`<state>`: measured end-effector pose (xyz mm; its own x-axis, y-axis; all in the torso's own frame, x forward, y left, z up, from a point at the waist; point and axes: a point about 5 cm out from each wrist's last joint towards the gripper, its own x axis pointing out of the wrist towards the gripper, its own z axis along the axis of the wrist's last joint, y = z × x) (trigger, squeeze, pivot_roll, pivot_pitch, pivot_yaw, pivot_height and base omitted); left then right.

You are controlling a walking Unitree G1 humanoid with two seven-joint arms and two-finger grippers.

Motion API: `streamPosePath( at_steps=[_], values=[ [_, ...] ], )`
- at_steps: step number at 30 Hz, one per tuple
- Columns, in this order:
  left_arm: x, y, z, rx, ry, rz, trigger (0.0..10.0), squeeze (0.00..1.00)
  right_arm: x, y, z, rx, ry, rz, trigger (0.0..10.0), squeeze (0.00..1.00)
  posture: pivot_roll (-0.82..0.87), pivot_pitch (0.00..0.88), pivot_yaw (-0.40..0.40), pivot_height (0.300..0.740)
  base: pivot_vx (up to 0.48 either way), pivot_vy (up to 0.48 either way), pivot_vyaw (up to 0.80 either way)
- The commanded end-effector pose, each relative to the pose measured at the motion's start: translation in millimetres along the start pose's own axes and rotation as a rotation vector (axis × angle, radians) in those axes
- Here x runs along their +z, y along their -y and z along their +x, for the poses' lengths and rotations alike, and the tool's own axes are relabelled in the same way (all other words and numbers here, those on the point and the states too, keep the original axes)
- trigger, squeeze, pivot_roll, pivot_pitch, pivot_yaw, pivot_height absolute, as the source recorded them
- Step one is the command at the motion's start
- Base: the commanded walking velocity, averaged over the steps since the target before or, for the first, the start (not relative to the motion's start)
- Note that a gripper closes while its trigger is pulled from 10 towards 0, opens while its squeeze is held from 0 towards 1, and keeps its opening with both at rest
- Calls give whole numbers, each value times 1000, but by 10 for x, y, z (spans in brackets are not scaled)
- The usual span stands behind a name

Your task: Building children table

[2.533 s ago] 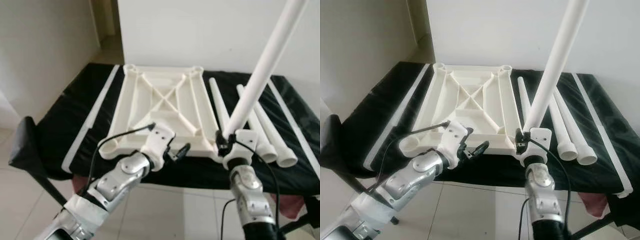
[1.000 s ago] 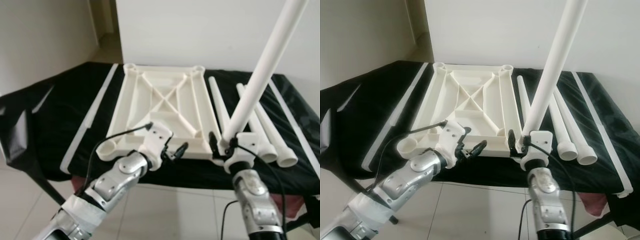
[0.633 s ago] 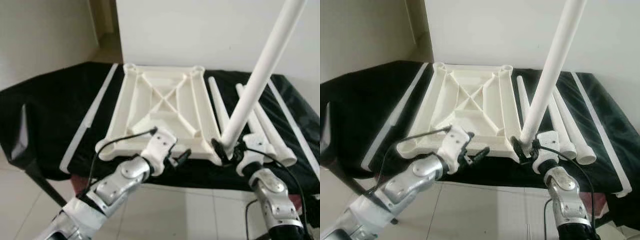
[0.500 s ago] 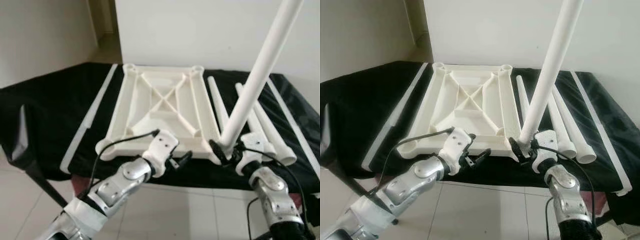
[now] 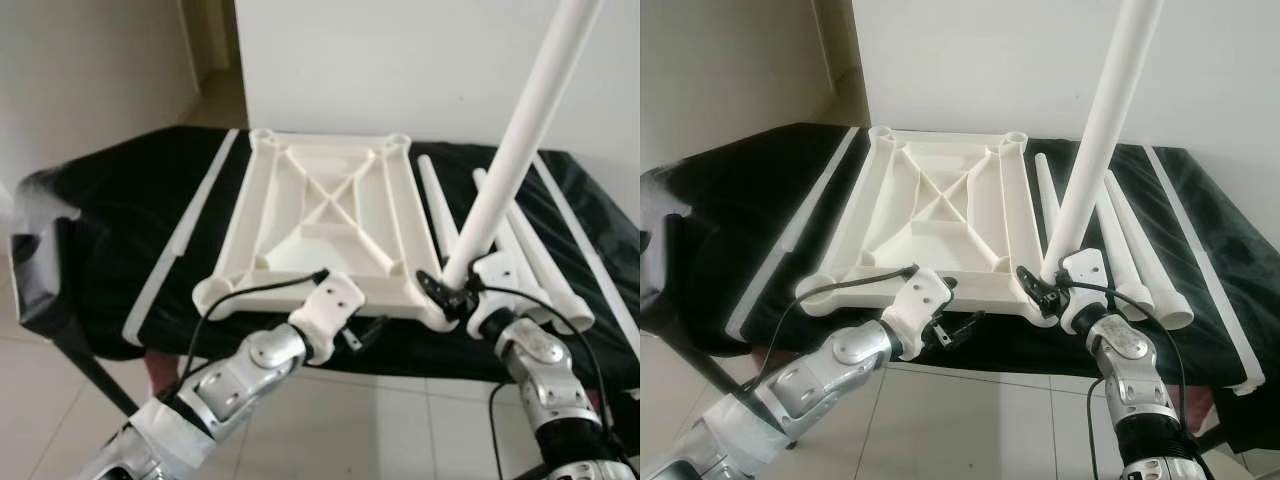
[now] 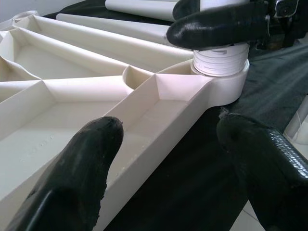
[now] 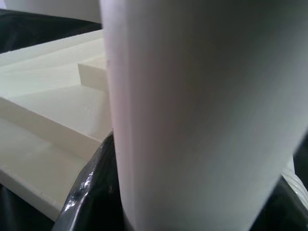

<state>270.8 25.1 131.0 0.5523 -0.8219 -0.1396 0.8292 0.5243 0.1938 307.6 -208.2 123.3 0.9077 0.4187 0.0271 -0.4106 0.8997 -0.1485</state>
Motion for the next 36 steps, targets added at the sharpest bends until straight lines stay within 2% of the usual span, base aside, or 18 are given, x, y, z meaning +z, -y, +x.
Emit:
streamPosePath(
  at_steps=[1,4,5,6,7,13,15,16,18,19,24,26,27,28,29,31,33,36],
  values=[
    [7,159,-34,-325,-3,24,10000,0,-49,-5,-12,2,-26,-22,0,0,16,0,-5,740,0,0,0],
    [-2,155,-38,-317,-3,25,10000,0,-82,8,-37,-26,-34,6,0,0,14,0,-3,740,0,0,0],
    [-6,156,-38,-315,-4,27,10000,0,-90,12,-41,-39,-34,15,9216,0,13,0,-3,740,0,0,0],
    [-8,157,-37,-315,-5,28,10000,0,-94,16,-44,-49,-34,21,9216,0,13,0,-4,740,0,0,0],
    [-8,156,-36,-314,-4,28,10000,0,-96,13,-49,-64,-32,27,10000,0,12,0,-5,740,0,0,0],
    [-11,108,-41,-297,-6,30,10000,0,-74,-46,-50,-126,-22,54,10000,0,9,0,-8,740,0,0,0],
    [-6,2,-51,-256,-8,25,10000,0,-19,-129,-57,-226,10,90,10000,0,9,0,-9,740,0,0,0],
    [-6,2,-51,-256,-8,25,10000,0,-19,-129,-57,-226,10,90,10000,0,9,0,-9,740,0,0,0],
    [18,-46,-57,-241,-1,11,10000,0,-17,-169,-74,-339,18,114,10000,0,8,0,-7,740,0,0,0],
    [25,-53,-59,-241,0,9,10000,0,-38,-204,-80,-390,13,136,10000,0,8,0,-5,740,0,0,0],
    [24,-52,-61,-247,-1,14,10000,0,-75,-263,-93,-480,0,167,10000,0,7,0,-5,740,0,0,0],
    [23,-32,-62,-261,-2,19,10000,0,-105,-336,-112,-598,-28,182,10000,0,9,0,-5,740,0,0,0],
    [23,-32,-62,-261,-2,19,10000,0,-105,-336,-112,-598,-28,182,10000,0,9,0,-5,740,0,0,0],
    [23,-20,-63,-266,-1,20,10000,0,-105,-411,-104,-671,-23,220,10000,0,11,0,-8,740,0,0,0],
    [23,-20,-63,-266,-1,20,10000,0,-105,-411,-104,-671,-23,220,10000,0,11,0,-8,740,0,0,0],
    [20,-2,-66,-276,0,10,10000,0,-96,-558,-72,-731,-29,261,10000,0,15,0,-10,740,0,0,0],
    [15,14,-69,-285,-1,3,10000,0,-82,-610,-57,-731,-24,273,10000,0,16,0,-9,740,0,0,0],
    [-10,51,-74,-303,-11,0,10000,0,-43,-615,-50,-717,-4,260,10000,0,13,0,-7,740,0,0,0]
  ],
)
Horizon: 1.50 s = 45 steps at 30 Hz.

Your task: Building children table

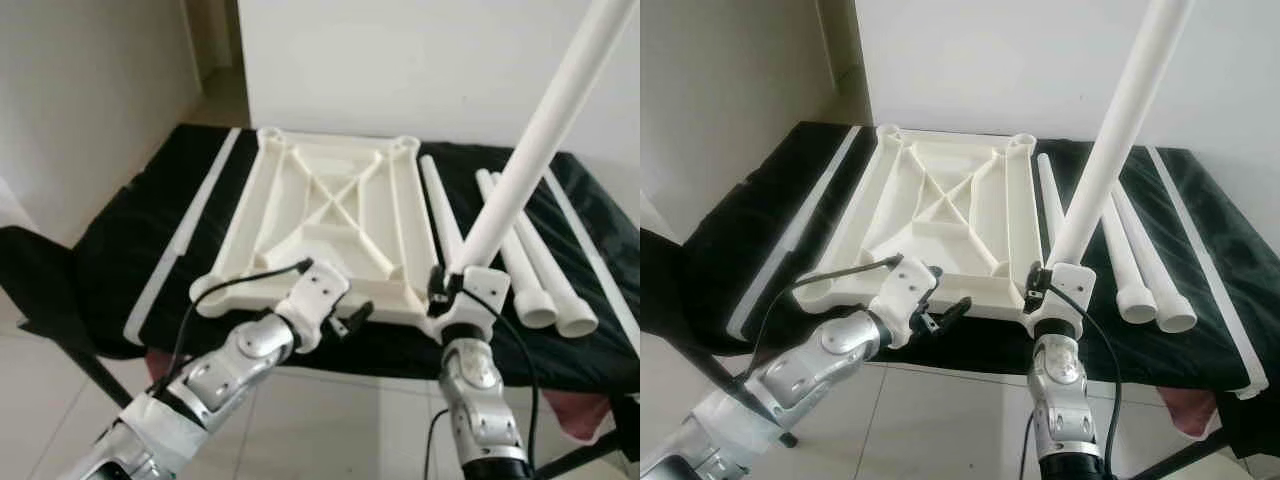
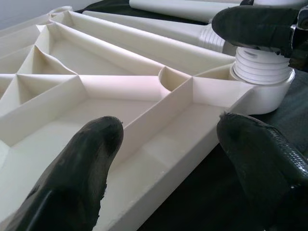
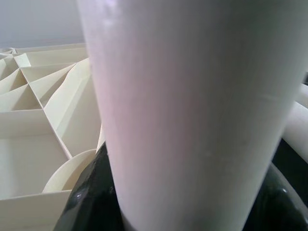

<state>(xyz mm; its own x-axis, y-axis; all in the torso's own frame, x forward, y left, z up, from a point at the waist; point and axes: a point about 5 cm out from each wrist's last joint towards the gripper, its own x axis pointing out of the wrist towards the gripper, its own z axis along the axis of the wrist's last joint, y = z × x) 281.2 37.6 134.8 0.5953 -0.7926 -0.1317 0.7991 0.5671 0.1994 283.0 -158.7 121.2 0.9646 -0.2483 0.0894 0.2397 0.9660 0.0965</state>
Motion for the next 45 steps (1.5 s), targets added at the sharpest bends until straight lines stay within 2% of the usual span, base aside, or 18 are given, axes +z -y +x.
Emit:
streamPosePath(
  at_steps=[1,8,10,11,18,23,24,26,27,36,45],
  values=[
    [-29,230,-42,-371,-20,15,10000,0,-94,10,-59,-43,-53,38,10000,0,11,0,-5,740,0,0,0],
    [-52,220,-65,-409,-55,32,10000,0,-74,10,-64,5,-42,25,10000,0,13,0,-6,740,0,0,0],
    [-52,222,-70,-414,-56,31,10000,0,-72,2,-66,14,-41,21,10000,31,13,0,-6,740,0,0,0],
    [-51,235,-80,-428,-57,28,10000,0,-69,3,-67,23,-38,15,10000,1000,14,0,-8,740,0,0,0],
    [-75,299,-85,-475,-69,96,10000,0,-23,90,-64,93,-11,-37,10000,1000,11,0,-7,740,0,0,0],
    [-67,314,-86,-497,-71,96,10000,0,14,173,-52,192,-1,-60,10000,1000,8,0,-4,740,0,0,0],
    [-74,316,-90,-513,-82,104,10000,0,29,197,-41,251,5,-76,10000,745,7,0,-3,740,0,0,0],
    [-78,316,-93,-524,-90,110,10000,0,41,213,-33,291,10,-87,10000,745,3,0,2,740,0,0,0],
    [-78,319,-97,-538,-94,121,10000,0,48,237,-9,354,9,-108,10000,0,0,0,5,740,0,0,0],
    [-97,349,-135,-619,-118,186,10000,0,68,325,129,569,-11,-223,10000,0,4,0,4,740,0,0,0],
    [-80,357,-153,-668,-130,183,10000,0,63,370,187,731,-49,-276,10000,0,5,0,0,740,0,0,0]
  ],
)
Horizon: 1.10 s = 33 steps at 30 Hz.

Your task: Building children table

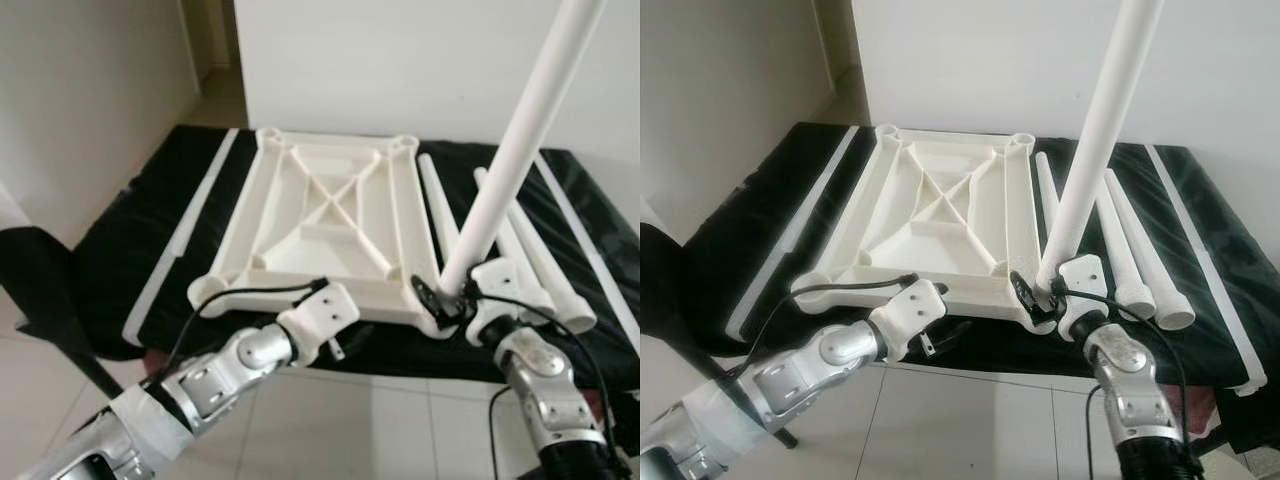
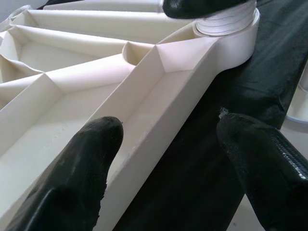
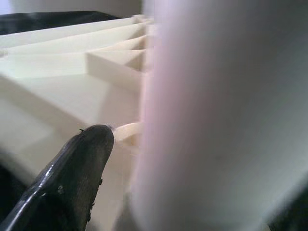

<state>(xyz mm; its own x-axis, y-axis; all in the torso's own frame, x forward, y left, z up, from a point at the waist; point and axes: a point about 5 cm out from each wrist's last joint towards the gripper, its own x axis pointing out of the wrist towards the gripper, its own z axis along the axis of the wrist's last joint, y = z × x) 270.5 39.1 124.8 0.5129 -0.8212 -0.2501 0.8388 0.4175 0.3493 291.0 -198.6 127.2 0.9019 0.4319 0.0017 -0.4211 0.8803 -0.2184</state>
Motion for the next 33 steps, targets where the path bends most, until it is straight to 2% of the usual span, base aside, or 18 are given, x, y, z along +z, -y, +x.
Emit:
streamPosePath(
  at_steps=[1,2,3,5,6,8,11,12,13,18,27,28,29,33],
  values=[
    [52,263,-64,-553,9,30,10000,0,-18,7,0,28,-5,-3,10000,0,5,0,0,740,0,0,0],
    [52,263,-64,-553,9,30,10000,0,-18,7,0,28,-5,-3,10000,0,5,0,0,740,0,0,0],
    [62,264,-62,-555,15,32,10000,0,-29,17,-2,39,-9,-6,4667,0,5,0,0,740,0,0,0],
    [66,262,-60,-555,18,29,10000,0,-45,40,-1,39,-16,-8,4667,0,6,0,-2,740,0,0,0],
    [84,258,-59,-552,31,15,10000,0,-59,48,-6,49,-18,-5,0,0,7,0,-3,740,0,0,0],
    [112,254,-62,-552,49,7,10000,0,-81,65,-15,60,-22,-8,0,0,7,0,-5,740,0,0,0],
    [170,257,-84,-587,93,-68,10000,0,-108,75,-26,75,-29,-5,0,0,8,0,-8,740,0,0,0],
    [170,257,-84,-587,93,-68,10000,0,-108,75,-26,75,-29,-5,0,0,8,0,-8,740,0,0,0],
    [237,253,-114,-630,132,-157,10000,0,-120,82,-30,79,-33,-3,0,0,9,0,-9,740,0,0,0],
    [317,245,-170,-692,178,-239,10000,0,-135,83,-41,87,-36,1,0,0,5,0,-6,740,0,0,0],
    [331,305,-234,-761,182,-238,10000,0,-179,83,-63,86,-40,17,0,0,4,0,-4,740,0,0,0],
    [328,313,-233,-760,181,-240,10000,0,-188,79,-63,78,-45,19,6902,0,4,0,-5,740,0,0,0],
    [326,320,-232,-758,176,-247,10000,0,-199,77,-64,66,-50,24,10000,0,4,0,-5,740,0,0,0],
    [333,325,-232,-752,189,-256,10000,0,-217,72,-62,34,-60,47,10000,0,4,0,-6,740,0,0,0]
  ],
)
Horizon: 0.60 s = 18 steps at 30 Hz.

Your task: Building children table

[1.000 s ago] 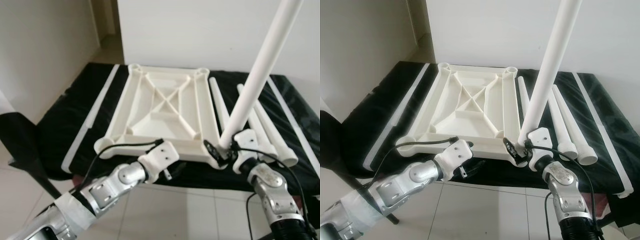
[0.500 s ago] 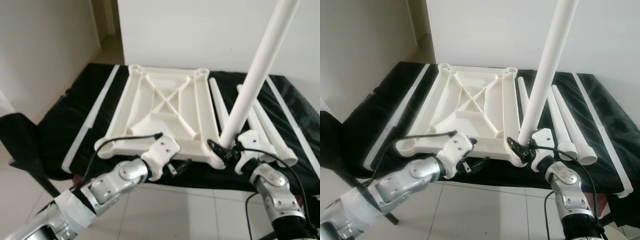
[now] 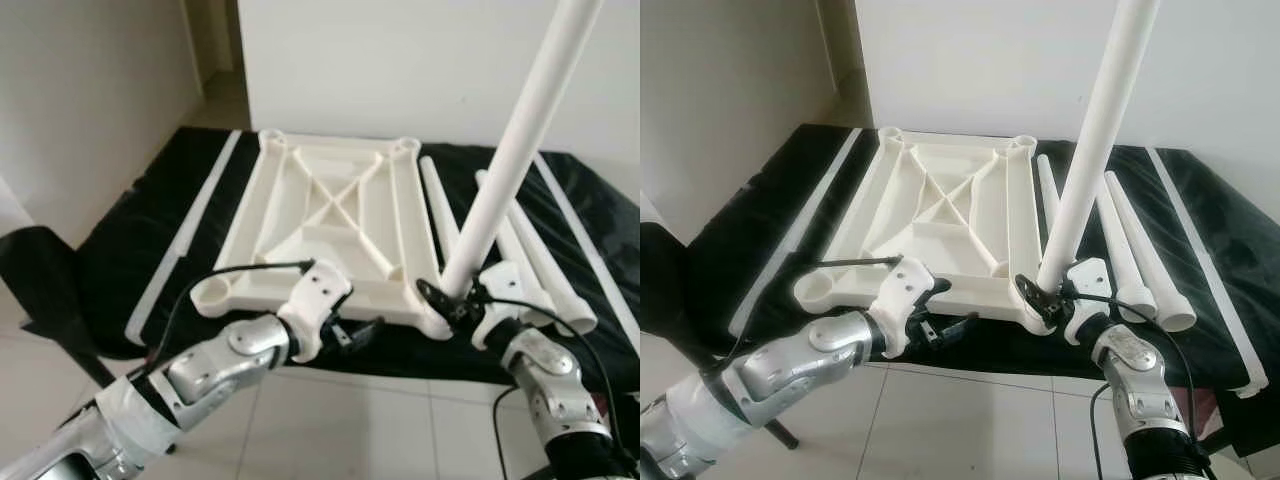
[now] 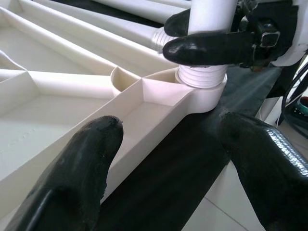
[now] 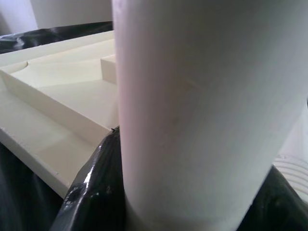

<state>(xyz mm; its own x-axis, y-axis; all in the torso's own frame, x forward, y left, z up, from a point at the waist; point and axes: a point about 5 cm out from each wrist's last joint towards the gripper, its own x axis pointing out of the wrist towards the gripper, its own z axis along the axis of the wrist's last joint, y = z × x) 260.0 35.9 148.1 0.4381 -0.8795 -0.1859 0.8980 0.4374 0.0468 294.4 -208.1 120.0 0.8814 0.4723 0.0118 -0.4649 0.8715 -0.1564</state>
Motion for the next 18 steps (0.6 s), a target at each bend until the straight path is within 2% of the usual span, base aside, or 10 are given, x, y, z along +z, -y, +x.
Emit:
streamPosePath(
  at_steps=[1,8,11,14,15,16,18],
  values=[
    [6,330,-117,-680,5,5,10000,0,-125,-5,-54,-11,-78,-14,10000,0,4,0,-6,740,0,0,0],
    [4,360,-167,-739,10,41,10000,0,-150,-34,-43,-125,-75,20,10000,0,6,0,-12,740,0,0,0],
    [-12,342,-161,-737,0,52,10000,0,-118,-121,-5,-245,-48,60,10000,0,0,0,-10,740,0,0,0],
    [-11,330,-140,-713,3,35,10000,0,-114,-153,-2,-326,-48,90,10000,0,0,0,-10,740,0,0,0],
    [-15,300,-102,-667,4,33,10000,0,-116,-171,-5,-374,-50,97,10000,0,-3,0,-8,740,0,0,0],
    [-15,300,-102,-667,4,33,10000,0,-116,-171,-5,-374,-50,97,10000,0,-3,0,-8,740,0,0,0],
    [-27,233,-27,-566,8,48,10000,0,-127,-209,-12,-453,-60,106,10000,0,-3,0,-8,740,0,0,0]
  ],
)
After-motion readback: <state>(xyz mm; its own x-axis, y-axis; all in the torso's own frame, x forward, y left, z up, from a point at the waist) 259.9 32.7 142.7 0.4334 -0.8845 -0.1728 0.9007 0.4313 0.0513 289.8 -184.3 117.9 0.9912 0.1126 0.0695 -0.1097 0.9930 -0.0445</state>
